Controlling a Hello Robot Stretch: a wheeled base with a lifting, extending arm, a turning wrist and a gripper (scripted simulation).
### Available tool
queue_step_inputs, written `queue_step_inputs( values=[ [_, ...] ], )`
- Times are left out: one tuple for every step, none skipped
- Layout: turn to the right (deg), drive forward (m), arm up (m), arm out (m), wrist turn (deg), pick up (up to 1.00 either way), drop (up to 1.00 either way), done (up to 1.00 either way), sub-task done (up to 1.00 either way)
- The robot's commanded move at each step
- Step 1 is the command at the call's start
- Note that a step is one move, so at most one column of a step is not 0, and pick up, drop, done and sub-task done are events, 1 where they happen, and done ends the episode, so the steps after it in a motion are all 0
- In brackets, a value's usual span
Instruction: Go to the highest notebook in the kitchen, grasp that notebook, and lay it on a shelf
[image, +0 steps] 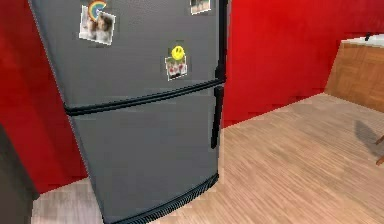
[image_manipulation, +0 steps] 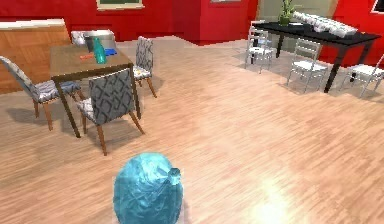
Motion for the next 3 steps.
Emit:
queue_step_inputs(
  values=[
    [9.0,0.0,0.0,0.0,0.0,0.0,0.0,0.0,0.0],
    [0.0,0.65,0.0,0.0,0.0,0.0,0.0,0.0,0.0],
    [45.0,0.0,0.0,0.0,0.0,0.0,0.0,0.0,0.0]
  ],
)
